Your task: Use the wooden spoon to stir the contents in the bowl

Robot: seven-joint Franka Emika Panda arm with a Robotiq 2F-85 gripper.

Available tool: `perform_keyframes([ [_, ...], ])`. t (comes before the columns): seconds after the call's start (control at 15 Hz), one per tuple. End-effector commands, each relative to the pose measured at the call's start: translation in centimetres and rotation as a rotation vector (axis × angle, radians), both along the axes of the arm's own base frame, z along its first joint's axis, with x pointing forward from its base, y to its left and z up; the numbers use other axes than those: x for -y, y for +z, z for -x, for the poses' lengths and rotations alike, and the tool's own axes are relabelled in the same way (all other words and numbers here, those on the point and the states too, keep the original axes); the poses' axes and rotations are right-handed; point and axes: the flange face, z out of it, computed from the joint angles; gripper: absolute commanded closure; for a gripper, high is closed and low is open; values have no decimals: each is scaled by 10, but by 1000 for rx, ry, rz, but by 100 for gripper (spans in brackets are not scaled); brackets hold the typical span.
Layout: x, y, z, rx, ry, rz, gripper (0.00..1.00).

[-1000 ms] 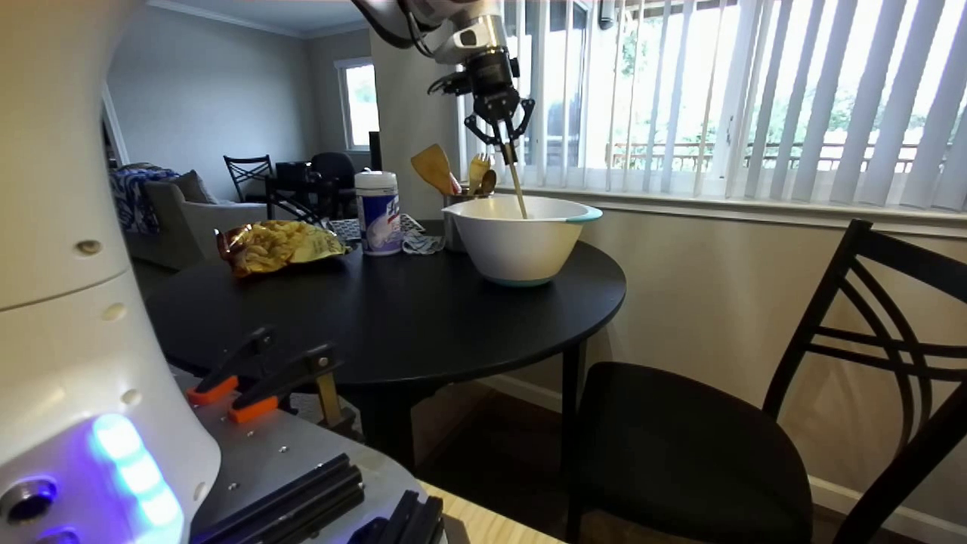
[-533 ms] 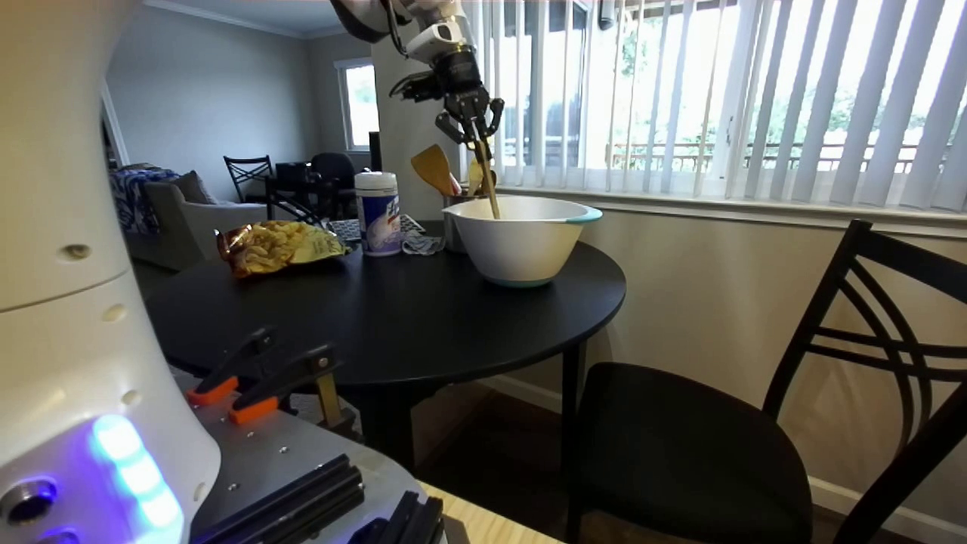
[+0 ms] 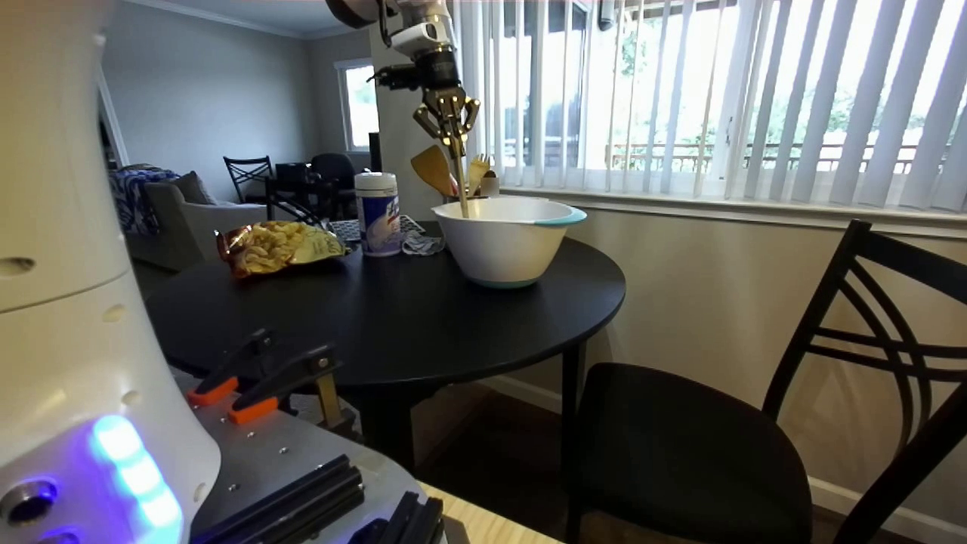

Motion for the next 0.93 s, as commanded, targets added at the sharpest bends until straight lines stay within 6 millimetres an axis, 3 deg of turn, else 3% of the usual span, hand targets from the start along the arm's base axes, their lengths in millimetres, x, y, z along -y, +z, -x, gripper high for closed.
perform_keyframes([
  [0.0, -17, -5, -14, 19, 17, -67, 95],
  [0.53, 16, -3, -50, 124, -36, -87, 95],
  [0.87, 59, 5, -54, 178, -69, -24, 95],
])
